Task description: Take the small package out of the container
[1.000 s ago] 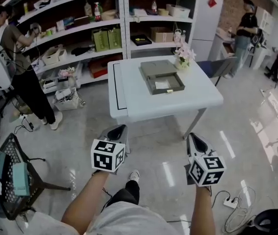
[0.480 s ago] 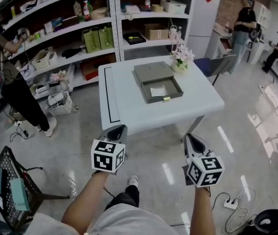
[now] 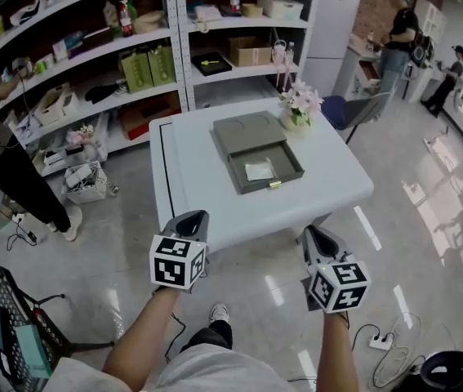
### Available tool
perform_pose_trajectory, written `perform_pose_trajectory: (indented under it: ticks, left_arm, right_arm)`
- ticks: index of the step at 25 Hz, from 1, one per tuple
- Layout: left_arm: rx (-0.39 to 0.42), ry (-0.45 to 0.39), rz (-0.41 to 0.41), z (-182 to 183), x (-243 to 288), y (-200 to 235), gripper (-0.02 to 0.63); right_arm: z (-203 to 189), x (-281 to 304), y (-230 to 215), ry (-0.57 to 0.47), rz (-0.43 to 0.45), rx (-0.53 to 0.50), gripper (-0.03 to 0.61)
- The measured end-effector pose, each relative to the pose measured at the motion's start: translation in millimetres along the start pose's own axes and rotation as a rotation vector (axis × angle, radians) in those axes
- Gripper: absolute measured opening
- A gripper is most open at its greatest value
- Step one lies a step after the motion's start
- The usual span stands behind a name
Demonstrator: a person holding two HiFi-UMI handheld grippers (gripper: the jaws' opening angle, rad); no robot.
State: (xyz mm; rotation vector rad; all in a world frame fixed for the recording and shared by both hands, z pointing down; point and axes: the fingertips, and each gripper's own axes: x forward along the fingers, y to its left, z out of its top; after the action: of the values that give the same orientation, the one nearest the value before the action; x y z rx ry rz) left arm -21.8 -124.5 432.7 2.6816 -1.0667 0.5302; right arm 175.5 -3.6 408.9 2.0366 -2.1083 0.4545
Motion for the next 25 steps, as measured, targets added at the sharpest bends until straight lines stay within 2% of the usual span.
perform_pose_trajectory:
  ticks: [17,25]
  left_arm:
    - [-0.009,0.006,-0.069,24.3,79.1,64.2,0.002]
    - [0.006,-0.007,-0.058,37.4,92.3,82.6,0.003]
  right_arm:
    - [20.0,104.4,-7.2,0.085,-0.018,-0.019,0.061]
    - [29.8,133.4,-16.3,0.100,-0.009,-0.038,0.075]
